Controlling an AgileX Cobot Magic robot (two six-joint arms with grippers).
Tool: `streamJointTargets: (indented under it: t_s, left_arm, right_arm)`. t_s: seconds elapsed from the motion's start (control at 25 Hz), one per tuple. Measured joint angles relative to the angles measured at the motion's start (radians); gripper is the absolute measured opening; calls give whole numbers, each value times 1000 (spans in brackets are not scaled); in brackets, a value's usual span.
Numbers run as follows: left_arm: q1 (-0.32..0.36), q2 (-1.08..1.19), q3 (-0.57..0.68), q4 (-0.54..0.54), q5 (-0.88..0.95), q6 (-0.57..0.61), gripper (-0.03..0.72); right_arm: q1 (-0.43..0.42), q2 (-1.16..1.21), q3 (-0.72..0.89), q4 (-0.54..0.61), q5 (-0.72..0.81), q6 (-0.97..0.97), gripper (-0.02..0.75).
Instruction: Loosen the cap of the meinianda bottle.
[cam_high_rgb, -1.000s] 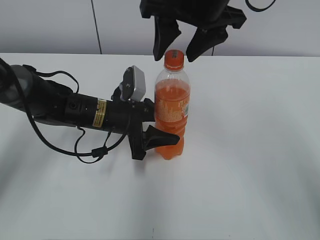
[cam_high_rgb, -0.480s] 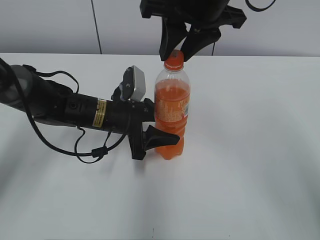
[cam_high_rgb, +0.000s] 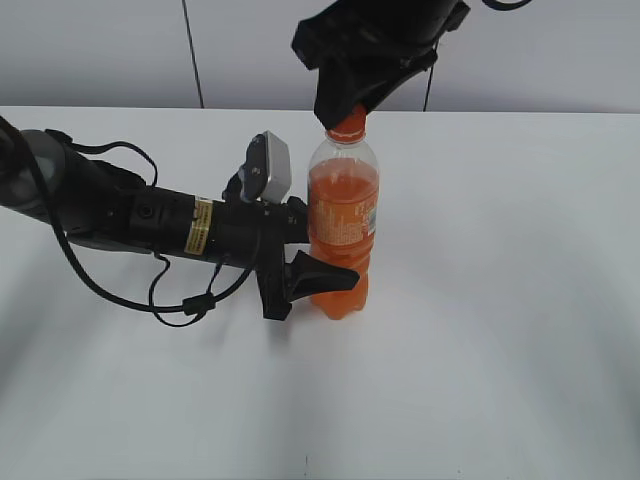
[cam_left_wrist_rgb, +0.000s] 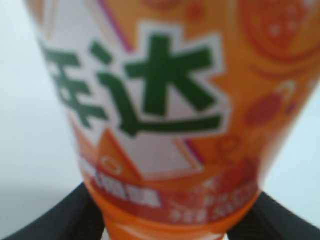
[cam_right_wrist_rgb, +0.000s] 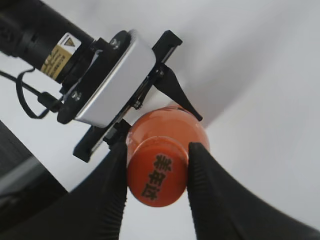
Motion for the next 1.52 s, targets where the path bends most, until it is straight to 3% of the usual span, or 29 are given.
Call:
streamJointTargets:
  t_s: [0.32,0.48,1.36,1.44,1.52]
  left_arm:
    - [0,0,0,-1,1,0,410]
    - [0,0,0,-2,1,0,410]
    - [0,0,0,-2,-7,0,410]
    - [0,0,0,0,-3,0,409]
    - [0,0,0,0,-3,0,409]
  right_arm:
    - [0,0,-2,-1,1,-674,279]
    - [0,0,-2,-1,5,-873,279]
    - [0,5,-33,14,30,-966,281]
    - [0,5,-36,17,25,-944,312]
    - [0,-2,-48,21,12,-931,402]
